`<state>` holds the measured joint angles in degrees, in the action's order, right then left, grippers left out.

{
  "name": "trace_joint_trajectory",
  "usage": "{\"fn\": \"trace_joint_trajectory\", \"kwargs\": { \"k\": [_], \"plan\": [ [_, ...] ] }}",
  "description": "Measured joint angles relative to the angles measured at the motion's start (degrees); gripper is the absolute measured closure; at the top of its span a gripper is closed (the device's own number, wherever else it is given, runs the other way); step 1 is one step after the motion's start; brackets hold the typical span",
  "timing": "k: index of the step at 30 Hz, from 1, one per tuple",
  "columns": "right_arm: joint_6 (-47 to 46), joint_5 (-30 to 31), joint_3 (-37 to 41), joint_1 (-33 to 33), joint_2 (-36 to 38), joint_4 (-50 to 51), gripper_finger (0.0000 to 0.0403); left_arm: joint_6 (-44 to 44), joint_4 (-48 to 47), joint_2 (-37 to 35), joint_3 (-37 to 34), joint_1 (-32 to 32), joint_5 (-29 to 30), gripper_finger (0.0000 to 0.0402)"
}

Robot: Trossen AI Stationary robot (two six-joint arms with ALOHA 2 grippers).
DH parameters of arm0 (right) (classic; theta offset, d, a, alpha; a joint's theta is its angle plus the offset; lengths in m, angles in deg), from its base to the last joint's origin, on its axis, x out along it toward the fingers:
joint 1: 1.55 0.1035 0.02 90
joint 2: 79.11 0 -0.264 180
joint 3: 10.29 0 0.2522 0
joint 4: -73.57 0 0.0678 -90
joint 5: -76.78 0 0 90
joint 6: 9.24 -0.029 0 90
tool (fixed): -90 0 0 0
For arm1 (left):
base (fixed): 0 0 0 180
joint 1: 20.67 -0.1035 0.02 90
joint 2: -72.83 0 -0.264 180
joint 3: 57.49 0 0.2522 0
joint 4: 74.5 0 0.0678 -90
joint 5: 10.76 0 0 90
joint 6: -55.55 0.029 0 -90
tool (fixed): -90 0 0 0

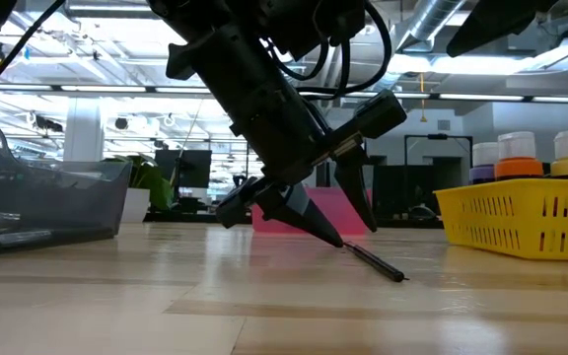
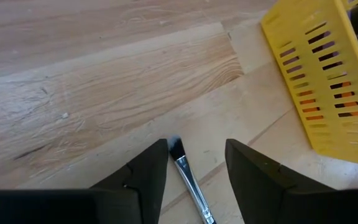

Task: Pick & Place Paint Supplies
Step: Put the black makeup brush into the black bin

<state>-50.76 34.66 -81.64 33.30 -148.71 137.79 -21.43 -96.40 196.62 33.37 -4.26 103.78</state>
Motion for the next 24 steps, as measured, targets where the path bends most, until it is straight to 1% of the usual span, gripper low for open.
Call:
{"fn": "trace_joint_trajectory", "kwargs": {
  "k": [7, 10, 24],
  "plan": [
    [0.0, 0.0, 0.0, 0.0, 0.0, 0.0, 0.0346, 0.5, 0.0, 0.0, 0.0, 0.1, 0.0, 0.0244],
    [0.0, 0.0, 0.0, 0.0, 0.0, 0.0, 0.0346, 0.5, 0.0, 0.0, 0.0, 0.1, 0.0, 0.0254],
    [0.0, 0.0, 0.0, 0.0, 0.0, 0.0, 0.0346, 0.5, -0.1, 0.2, -0.1, 0.1, -0.4, 0.0359]
  ]
}}
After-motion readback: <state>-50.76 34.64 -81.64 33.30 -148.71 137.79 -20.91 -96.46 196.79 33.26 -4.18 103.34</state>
